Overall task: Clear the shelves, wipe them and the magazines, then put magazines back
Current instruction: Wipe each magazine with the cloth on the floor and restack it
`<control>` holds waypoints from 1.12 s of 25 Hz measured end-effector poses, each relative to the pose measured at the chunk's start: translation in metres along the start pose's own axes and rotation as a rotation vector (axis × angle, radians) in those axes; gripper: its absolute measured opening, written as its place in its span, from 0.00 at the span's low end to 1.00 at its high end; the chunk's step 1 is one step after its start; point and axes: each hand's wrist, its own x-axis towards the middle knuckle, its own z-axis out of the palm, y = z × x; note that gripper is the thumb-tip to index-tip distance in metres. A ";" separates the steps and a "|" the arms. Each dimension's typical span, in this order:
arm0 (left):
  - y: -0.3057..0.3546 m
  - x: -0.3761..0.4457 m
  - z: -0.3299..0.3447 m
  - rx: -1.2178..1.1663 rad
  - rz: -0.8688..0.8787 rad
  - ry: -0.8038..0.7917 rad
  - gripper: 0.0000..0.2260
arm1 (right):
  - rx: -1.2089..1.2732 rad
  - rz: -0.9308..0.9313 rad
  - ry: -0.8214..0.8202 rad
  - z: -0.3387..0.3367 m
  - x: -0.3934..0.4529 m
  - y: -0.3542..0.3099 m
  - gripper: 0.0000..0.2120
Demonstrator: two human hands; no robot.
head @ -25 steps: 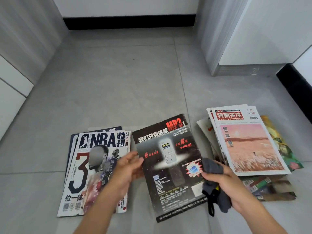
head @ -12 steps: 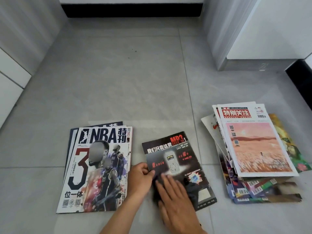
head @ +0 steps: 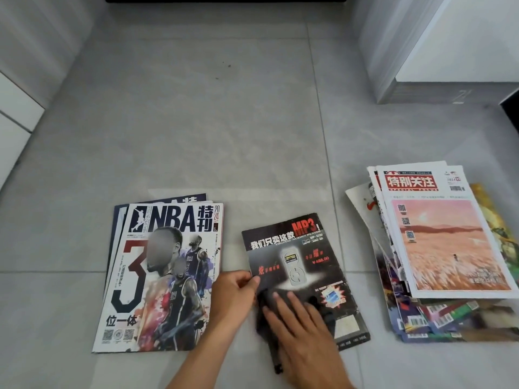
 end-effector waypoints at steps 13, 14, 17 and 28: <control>-0.012 0.015 0.002 0.022 -0.032 -0.040 0.12 | -0.067 0.096 0.110 -0.007 0.111 0.064 0.23; -0.014 0.015 0.002 0.036 -0.016 -0.029 0.12 | -0.061 0.227 0.141 -0.015 0.114 0.087 0.23; -0.018 0.015 0.001 0.093 0.029 -0.022 0.11 | -0.057 0.530 0.232 -0.017 0.123 0.089 0.23; -0.012 0.011 0.000 0.052 0.022 0.001 0.10 | -0.031 0.531 0.228 -0.011 0.041 0.065 0.25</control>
